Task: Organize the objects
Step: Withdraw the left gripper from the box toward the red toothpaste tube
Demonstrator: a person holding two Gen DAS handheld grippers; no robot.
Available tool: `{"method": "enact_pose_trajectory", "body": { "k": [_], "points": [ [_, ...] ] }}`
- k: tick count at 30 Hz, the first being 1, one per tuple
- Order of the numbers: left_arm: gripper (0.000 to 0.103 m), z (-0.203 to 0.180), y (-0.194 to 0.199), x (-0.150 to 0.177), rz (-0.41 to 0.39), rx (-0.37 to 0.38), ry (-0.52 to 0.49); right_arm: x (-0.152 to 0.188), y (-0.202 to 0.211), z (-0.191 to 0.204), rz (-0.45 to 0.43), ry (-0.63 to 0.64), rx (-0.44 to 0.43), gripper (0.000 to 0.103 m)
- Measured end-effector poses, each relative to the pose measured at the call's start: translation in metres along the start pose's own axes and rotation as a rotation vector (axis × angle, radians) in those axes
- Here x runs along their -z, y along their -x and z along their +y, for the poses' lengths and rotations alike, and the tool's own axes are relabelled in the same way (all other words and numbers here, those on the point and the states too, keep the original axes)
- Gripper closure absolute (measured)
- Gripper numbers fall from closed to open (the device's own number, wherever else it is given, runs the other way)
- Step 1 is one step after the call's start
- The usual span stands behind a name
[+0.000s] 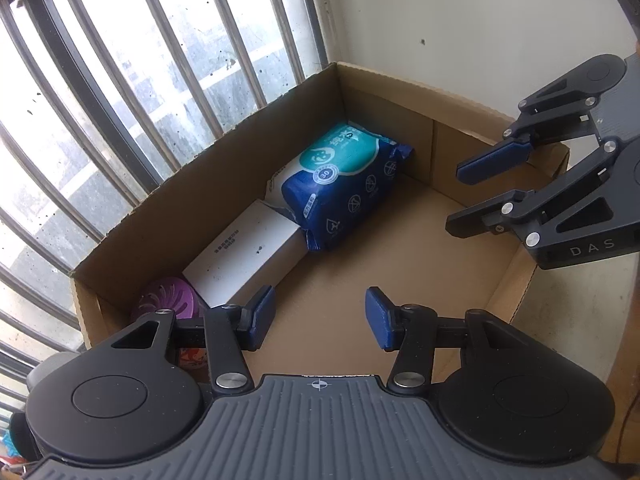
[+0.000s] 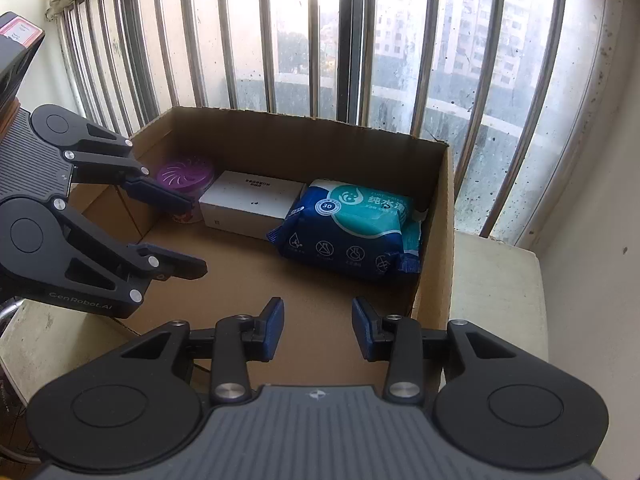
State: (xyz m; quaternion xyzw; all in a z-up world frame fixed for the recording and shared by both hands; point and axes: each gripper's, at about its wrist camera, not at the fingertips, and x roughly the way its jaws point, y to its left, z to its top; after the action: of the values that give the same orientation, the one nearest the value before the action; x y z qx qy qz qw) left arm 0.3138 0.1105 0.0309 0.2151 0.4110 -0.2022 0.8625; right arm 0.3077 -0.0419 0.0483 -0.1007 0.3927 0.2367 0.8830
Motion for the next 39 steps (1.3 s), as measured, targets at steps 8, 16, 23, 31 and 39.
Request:
{"method": "enact_pose_trajectory", "body": {
  "k": [8,16,23,31,39],
  "points": [
    [0.053,-0.006,0.01,0.008,-0.005,0.007,-0.001,0.007,0.008,0.003,0.007,0.012,-0.022,0.061],
    [0.053,-0.01,0.02,0.018,-0.005,0.005,0.008,0.006,0.013,-0.002,0.024,-0.005,-0.058,0.061],
    [0.053,-0.01,0.02,0.029,-0.019,0.011,0.03,0.003,0.014,-0.005,0.038,-0.026,-0.101,0.061],
    [0.047,-0.002,0.036,0.031,-0.173,-0.062,0.06,0.003,0.018,-0.01,-0.028,-0.043,-0.105,0.061],
    [0.04,-0.028,0.103,0.093,-0.444,0.07,0.067,0.041,0.071,-0.024,-0.23,-0.111,-0.261,0.059]
  ]
}}
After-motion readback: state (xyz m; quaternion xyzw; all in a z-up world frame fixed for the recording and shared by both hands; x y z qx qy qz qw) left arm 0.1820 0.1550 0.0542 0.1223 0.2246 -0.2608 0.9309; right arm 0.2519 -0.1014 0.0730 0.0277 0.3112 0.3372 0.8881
